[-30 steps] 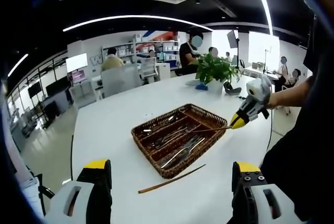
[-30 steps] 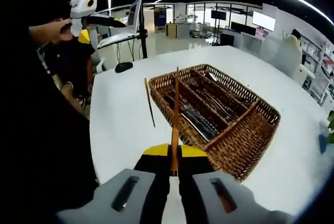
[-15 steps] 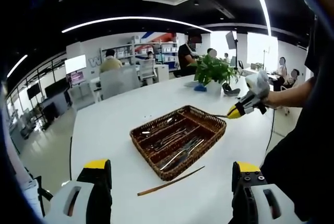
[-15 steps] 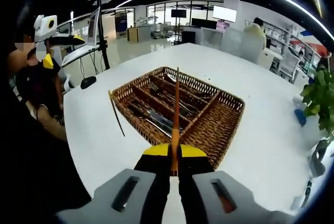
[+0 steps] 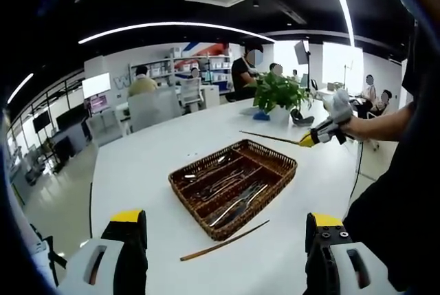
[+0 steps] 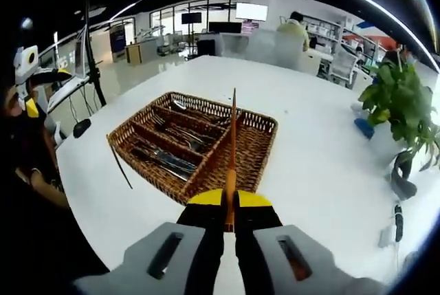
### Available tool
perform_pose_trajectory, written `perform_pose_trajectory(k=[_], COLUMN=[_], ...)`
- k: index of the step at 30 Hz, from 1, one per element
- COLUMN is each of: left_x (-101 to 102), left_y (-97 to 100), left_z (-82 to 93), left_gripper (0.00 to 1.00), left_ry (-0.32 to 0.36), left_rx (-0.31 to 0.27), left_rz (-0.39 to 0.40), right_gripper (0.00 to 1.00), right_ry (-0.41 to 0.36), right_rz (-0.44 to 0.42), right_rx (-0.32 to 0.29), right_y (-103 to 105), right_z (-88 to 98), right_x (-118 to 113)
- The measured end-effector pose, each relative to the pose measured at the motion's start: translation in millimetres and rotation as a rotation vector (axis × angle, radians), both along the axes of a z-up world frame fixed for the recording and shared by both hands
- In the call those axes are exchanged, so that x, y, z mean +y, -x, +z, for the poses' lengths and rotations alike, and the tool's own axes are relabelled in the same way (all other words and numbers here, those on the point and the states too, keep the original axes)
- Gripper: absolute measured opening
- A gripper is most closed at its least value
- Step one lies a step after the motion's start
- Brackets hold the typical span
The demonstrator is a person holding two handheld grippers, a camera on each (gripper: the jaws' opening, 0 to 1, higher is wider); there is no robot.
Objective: Arrange the knives, forks, and spoons in their matching storage slots by inserting each utensil handle-first until every utensil is classified and aligned in the correct compartment
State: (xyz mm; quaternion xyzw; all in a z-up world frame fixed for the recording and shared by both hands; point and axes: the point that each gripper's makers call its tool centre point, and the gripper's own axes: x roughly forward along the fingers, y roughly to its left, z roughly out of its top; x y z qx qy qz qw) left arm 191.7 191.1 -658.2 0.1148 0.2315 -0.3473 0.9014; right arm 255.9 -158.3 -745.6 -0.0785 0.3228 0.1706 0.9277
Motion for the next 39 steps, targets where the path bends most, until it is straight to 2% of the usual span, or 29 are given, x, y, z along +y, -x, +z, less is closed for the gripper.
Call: perform_pose_trajectory(k=[10,16,28,39], left_x=[2.3,3.7,6.7,15.3], left_y=[-0.1,-0.1,-1.4,-9.3], left_z=[0.1,-0.5,-3.5,-7.7], left_gripper=[1.00,1.00,1.00,1.00], left_ry=[-0.001,-0.002,-0.010,-0.009], left_rx=[0.002,0.005,0.017,0.031], left_rz=[0.006,0.008,0.005,0.014], right_gripper=[0.01,0.01,0.01,0.01], right_ry=[-0.005,-0.022,-0.038,-0.044], right_rz=[-0.077,-0.101,-0.109,-0.114], right_rx=[-0.002,-0.002,0.013,0.028], right_y=[-8.1,-12.1,-24.4,-43.7], right_z=[3.9,8.5,6.2,0.1], right_x=[-14.9,-16.3,-8.3,2.2])
